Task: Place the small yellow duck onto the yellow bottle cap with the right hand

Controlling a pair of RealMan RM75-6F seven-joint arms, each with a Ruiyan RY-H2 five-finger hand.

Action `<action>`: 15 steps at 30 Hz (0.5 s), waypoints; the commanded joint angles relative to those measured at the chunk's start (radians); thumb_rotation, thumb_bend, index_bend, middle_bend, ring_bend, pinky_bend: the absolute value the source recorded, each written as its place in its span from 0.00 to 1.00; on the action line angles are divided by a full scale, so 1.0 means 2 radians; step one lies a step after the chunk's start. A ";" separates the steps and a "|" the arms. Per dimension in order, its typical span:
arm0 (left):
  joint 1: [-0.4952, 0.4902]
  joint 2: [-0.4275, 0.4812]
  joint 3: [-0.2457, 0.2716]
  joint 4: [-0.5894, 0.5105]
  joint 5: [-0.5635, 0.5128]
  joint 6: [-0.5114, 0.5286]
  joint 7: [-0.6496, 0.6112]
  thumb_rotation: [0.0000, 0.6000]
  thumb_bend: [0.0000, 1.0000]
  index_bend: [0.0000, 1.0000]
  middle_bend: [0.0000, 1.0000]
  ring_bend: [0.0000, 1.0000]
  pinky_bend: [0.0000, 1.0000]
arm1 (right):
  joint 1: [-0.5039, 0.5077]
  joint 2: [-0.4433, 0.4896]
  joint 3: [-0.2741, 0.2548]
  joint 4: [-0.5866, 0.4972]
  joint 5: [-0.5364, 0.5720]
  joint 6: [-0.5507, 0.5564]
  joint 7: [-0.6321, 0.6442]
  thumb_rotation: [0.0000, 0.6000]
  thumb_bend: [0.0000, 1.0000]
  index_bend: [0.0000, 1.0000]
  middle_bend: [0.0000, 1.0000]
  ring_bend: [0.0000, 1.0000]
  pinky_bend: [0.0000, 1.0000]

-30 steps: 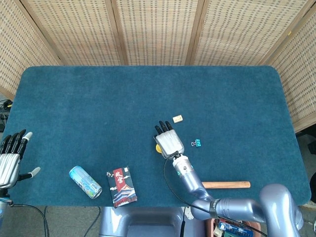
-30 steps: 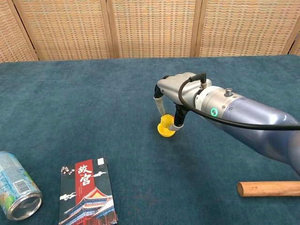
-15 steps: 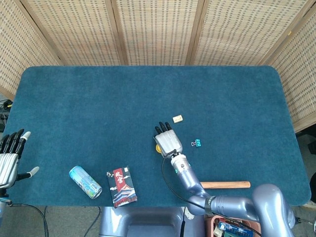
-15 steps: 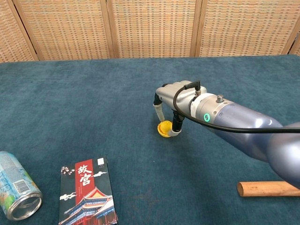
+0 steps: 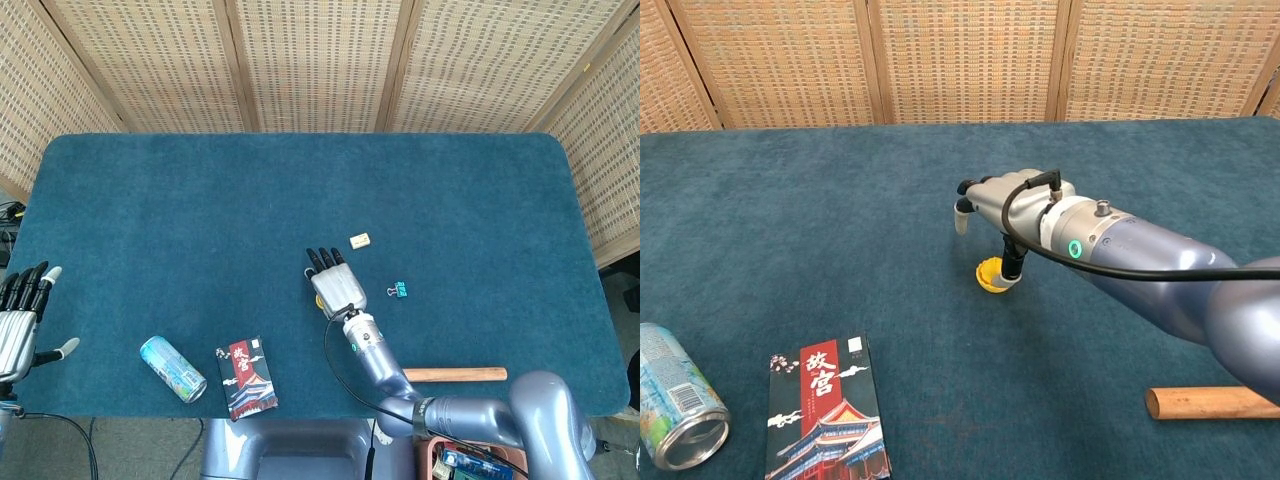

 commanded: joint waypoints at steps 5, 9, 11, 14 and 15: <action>0.001 0.001 -0.001 0.002 -0.002 0.001 -0.005 1.00 0.11 0.00 0.00 0.00 0.00 | -0.014 0.039 -0.005 -0.049 -0.027 0.037 -0.003 1.00 0.19 0.19 0.00 0.00 0.06; 0.001 0.002 0.000 0.003 -0.003 -0.002 -0.006 1.00 0.11 0.00 0.00 0.00 0.00 | -0.043 0.097 -0.024 -0.112 -0.056 0.069 0.001 1.00 0.20 0.16 0.00 0.00 0.00; 0.002 0.002 0.000 0.002 -0.004 -0.002 -0.004 1.00 0.10 0.00 0.00 0.00 0.00 | -0.064 0.125 -0.038 -0.136 -0.077 0.091 0.011 1.00 0.20 0.12 0.00 0.00 0.00; 0.002 0.001 0.001 0.000 -0.002 -0.001 0.000 1.00 0.10 0.00 0.00 0.00 0.00 | -0.103 0.163 -0.064 -0.159 -0.113 0.129 0.040 1.00 0.20 0.07 0.00 0.00 0.00; 0.002 0.000 0.001 0.000 -0.001 -0.001 0.002 1.00 0.11 0.00 0.00 0.00 0.00 | -0.117 0.174 -0.074 -0.163 -0.125 0.141 0.051 1.00 0.20 0.06 0.00 0.00 0.00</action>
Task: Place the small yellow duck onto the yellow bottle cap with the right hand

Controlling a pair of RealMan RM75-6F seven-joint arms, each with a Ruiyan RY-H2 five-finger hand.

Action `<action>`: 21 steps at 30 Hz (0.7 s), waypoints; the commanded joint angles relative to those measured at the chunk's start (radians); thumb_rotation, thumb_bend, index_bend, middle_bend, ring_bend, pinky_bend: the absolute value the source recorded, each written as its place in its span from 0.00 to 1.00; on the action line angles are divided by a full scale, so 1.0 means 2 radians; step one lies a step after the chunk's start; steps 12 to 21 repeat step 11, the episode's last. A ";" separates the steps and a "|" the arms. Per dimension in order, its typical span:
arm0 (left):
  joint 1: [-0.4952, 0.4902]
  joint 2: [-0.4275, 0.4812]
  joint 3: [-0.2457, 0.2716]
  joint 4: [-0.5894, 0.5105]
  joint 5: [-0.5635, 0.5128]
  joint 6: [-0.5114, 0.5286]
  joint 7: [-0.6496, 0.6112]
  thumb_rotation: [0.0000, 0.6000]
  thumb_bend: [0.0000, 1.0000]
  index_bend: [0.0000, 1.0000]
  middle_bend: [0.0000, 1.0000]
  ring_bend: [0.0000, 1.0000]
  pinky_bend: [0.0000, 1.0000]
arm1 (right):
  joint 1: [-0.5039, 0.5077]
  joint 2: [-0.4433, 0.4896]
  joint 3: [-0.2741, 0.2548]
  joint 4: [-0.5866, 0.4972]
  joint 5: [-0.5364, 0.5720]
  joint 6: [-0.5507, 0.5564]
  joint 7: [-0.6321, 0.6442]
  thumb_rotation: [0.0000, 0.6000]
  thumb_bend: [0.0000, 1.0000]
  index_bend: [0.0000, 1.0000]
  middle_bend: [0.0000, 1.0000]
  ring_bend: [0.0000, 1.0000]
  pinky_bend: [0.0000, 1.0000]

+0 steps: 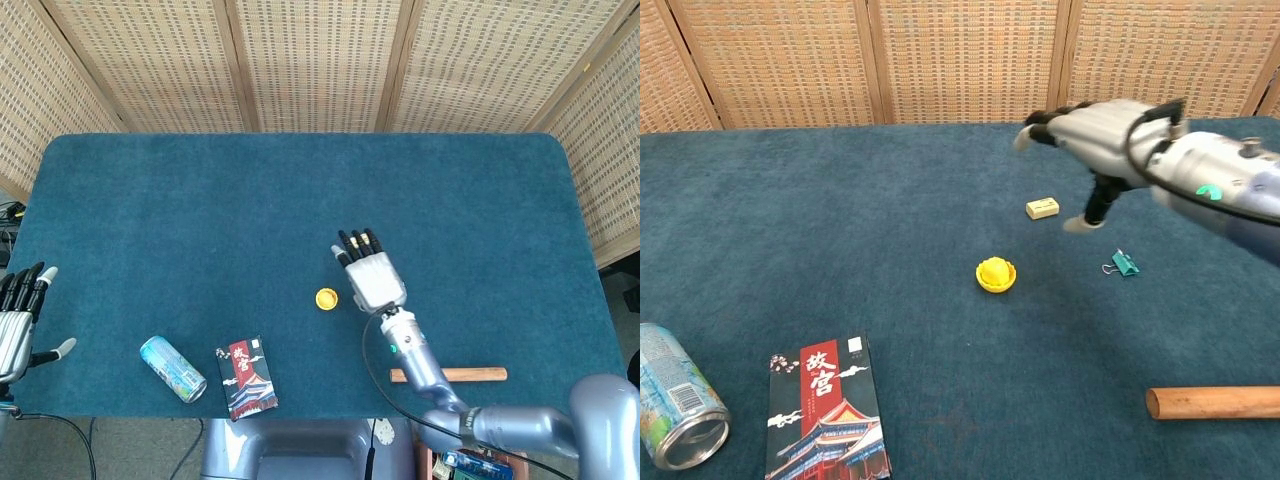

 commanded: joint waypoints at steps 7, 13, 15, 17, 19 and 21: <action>-0.001 -0.004 0.003 -0.003 0.003 -0.002 0.017 1.00 0.11 0.00 0.00 0.00 0.00 | -0.144 0.102 -0.100 -0.021 -0.131 0.118 0.139 1.00 0.20 0.01 0.00 0.00 0.00; 0.001 -0.006 0.005 -0.006 0.007 0.004 0.026 1.00 0.10 0.00 0.00 0.00 0.00 | -0.192 0.118 -0.118 -0.001 -0.161 0.152 0.202 1.00 0.20 0.00 0.00 0.00 0.00; 0.001 -0.006 0.005 -0.006 0.007 0.004 0.026 1.00 0.10 0.00 0.00 0.00 0.00 | -0.192 0.118 -0.118 -0.001 -0.161 0.152 0.202 1.00 0.20 0.00 0.00 0.00 0.00; 0.001 -0.006 0.005 -0.006 0.007 0.004 0.026 1.00 0.10 0.00 0.00 0.00 0.00 | -0.192 0.118 -0.118 -0.001 -0.161 0.152 0.202 1.00 0.20 0.00 0.00 0.00 0.00; 0.001 -0.006 0.005 -0.006 0.007 0.004 0.026 1.00 0.10 0.00 0.00 0.00 0.00 | -0.192 0.118 -0.118 -0.001 -0.161 0.152 0.202 1.00 0.20 0.00 0.00 0.00 0.00; 0.001 -0.006 0.005 -0.006 0.007 0.004 0.026 1.00 0.10 0.00 0.00 0.00 0.00 | -0.192 0.118 -0.118 -0.001 -0.161 0.152 0.202 1.00 0.20 0.00 0.00 0.00 0.00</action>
